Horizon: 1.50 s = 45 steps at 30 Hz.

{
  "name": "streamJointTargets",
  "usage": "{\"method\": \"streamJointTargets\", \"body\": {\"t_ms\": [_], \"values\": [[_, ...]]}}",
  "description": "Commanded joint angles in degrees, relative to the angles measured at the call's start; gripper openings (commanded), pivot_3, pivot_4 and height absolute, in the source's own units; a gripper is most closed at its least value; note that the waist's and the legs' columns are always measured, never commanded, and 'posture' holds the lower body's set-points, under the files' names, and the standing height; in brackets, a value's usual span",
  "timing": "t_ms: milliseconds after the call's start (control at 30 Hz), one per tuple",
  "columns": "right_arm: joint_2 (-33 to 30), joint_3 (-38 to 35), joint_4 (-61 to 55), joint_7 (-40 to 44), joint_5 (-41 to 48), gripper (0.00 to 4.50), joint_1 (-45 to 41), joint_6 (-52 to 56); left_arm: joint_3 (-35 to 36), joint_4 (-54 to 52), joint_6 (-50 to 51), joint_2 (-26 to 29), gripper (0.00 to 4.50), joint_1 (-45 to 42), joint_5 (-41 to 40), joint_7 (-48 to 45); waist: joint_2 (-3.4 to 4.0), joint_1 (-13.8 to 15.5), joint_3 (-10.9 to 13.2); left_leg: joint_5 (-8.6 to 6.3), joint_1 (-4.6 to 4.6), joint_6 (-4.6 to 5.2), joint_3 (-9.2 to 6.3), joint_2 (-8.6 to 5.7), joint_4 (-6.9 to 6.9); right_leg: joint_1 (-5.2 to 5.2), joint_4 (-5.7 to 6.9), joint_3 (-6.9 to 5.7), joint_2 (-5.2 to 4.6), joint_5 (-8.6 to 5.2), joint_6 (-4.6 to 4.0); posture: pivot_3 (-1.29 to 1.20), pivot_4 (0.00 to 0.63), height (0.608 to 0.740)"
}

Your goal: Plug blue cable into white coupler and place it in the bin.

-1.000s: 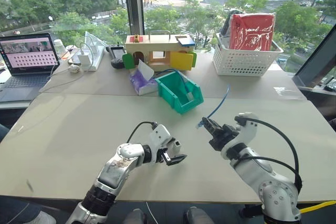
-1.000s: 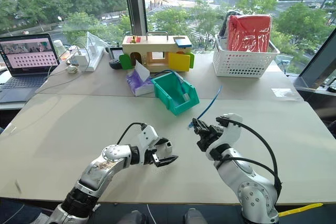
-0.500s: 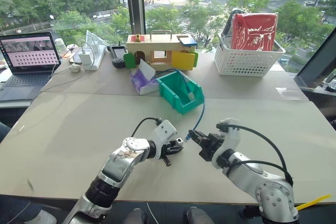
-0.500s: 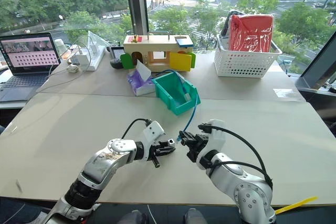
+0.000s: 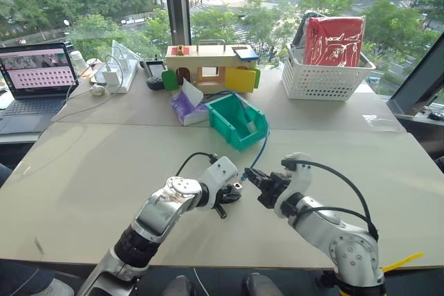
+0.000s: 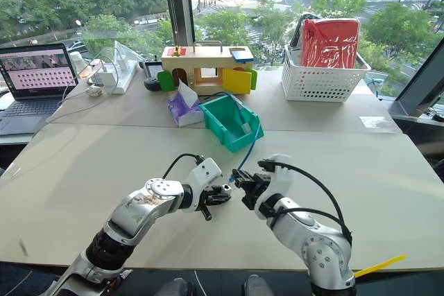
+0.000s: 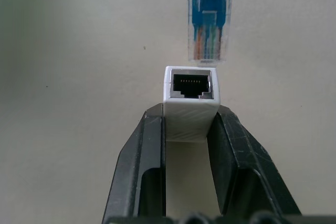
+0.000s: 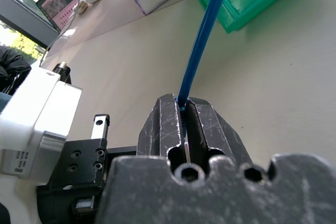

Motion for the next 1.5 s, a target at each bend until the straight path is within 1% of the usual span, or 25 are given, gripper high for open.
{"method": "streamJointTargets", "body": {"t_ms": [33, 267, 467, 667, 1033, 1500], "values": [[0.57, 0.42, 0.21, 1.84, -0.91, 0.00, -1.09, -0.55, 0.83, -1.30, 2.92, -0.88, 0.63, -0.19, -1.97, 0.66, 0.00, -0.02, 0.00, 0.00, 0.00, 0.00, 0.00, 0.00, 0.00, 0.00, 0.00, 0.00, 0.00, 0.00, 0.00, 0.00, 0.150, 0.737], [1.52, 0.74, 1.99, 3.56, -2.34, 0.00, -1.29, -0.01, 1.88, -2.00, 4.38, -0.95, 0.63, -0.10, -3.38, 1.71, 0.00, -0.08, 0.00, 0.00, -0.01, 0.00, -0.02, 0.00, 0.00, -0.02, 0.00, 0.00, 0.00, 0.00, 0.00, 0.00, 0.150, 0.737], [0.52, 1.75, 2.01, 4.20, -4.81, 0.00, -1.48, 1.42, 2.56, -2.07, 5.18, -0.76, 0.63, -0.59, -4.65, 2.30, 0.00, -0.16, 0.00, 0.00, 0.00, 0.00, -0.06, 0.00, -0.01, -0.02, 0.00, 0.00, 0.00, 0.00, 0.00, 0.00, 0.150, 0.737], [-2.10, 5.19, 0.73, 5.65, -9.52, 0.00, -2.89, 3.01, 3.36, -2.54, 6.75, -0.81, 0.63, -1.49, -6.01, 3.05, 0.00, -0.18, 0.00, 0.00, 0.00, 0.00, -0.06, 0.00, -0.01, -0.02, 0.01, 0.00, 0.00, 0.00, 0.00, 0.00, 0.150, 0.737], [-4.03, 8.51, -1.01, 6.91, -16.43, 0.00, -3.31, 5.35, 5.06, -3.49, 9.39, -1.03, 0.63, -2.22, -8.34, 4.67, 0.00, -0.18, 0.00, 0.00, 0.00, 0.00, -0.04, 0.00, -0.01, -0.03, 0.00, 0.00, 0.00, -0.01, 0.00, 0.00, 0.150, 0.737], [-5.30, 12.59, -3.94, 10.73, -21.85, 0.00, -4.84, 8.06, 5.65, -3.51, 10.73, -1.08, 0.63, -3.00, -10.40, 6.17, 0.00, -0.16, 0.00, 0.00, 0.00, -0.01, -0.02, 0.00, -0.02, -0.04, 0.00, 0.00, 0.00, -0.01, 0.00, 0.00, 0.150, 0.737]]}}
